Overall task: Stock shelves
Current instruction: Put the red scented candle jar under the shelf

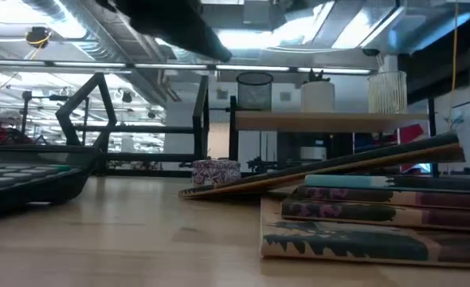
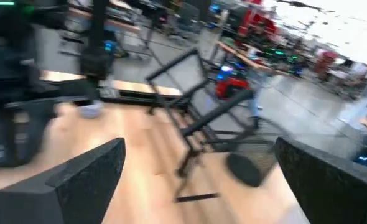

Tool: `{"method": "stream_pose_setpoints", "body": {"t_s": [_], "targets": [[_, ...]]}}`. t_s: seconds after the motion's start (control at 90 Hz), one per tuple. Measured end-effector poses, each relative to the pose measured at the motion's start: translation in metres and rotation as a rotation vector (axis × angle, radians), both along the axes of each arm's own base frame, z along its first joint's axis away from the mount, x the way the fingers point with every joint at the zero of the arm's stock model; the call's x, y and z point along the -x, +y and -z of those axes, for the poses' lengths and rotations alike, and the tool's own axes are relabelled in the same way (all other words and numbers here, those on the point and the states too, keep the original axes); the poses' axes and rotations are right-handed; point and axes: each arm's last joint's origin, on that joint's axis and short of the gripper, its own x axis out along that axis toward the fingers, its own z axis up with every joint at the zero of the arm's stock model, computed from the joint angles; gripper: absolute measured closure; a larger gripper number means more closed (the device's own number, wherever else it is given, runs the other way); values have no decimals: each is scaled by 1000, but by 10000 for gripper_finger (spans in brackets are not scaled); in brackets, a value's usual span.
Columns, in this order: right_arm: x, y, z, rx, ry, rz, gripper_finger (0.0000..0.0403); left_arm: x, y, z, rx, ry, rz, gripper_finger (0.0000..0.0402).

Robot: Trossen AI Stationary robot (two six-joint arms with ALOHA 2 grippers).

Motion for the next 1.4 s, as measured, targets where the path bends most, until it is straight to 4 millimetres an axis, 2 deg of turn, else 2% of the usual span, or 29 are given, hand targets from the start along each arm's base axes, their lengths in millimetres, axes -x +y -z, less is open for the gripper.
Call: {"method": "stream_pose_setpoints", "body": {"t_s": [0.089, 0.256, 0.378, 0.5, 0.667, 0.922, 1.189, 1.4], "targets": [[4, 18, 14, -12, 5, -2, 4, -4, 7, 2, -23, 7, -19, 263], [7, 45, 31, -30, -4, 13, 4, -14, 32, 11, 23, 54, -80, 181], [8, 56, 39, -52, -18, 24, 4, -21, 48, 22, 82, 115, -81, 130], [10, 64, 44, -84, -26, 12, 4, -23, 60, 36, 132, 194, -109, 99], [13, 69, 47, -97, -32, 7, 4, -24, 70, 47, 154, 229, -216, 90], [16, 72, 47, -98, -35, -10, 4, -31, 70, 70, 190, 278, -262, 89], [31, 83, 46, -97, -71, -29, 4, -34, 72, 83, 188, 268, -332, 89], [39, 89, 45, -93, -92, -41, 4, -34, 78, 83, 213, 271, -375, 89]]}}
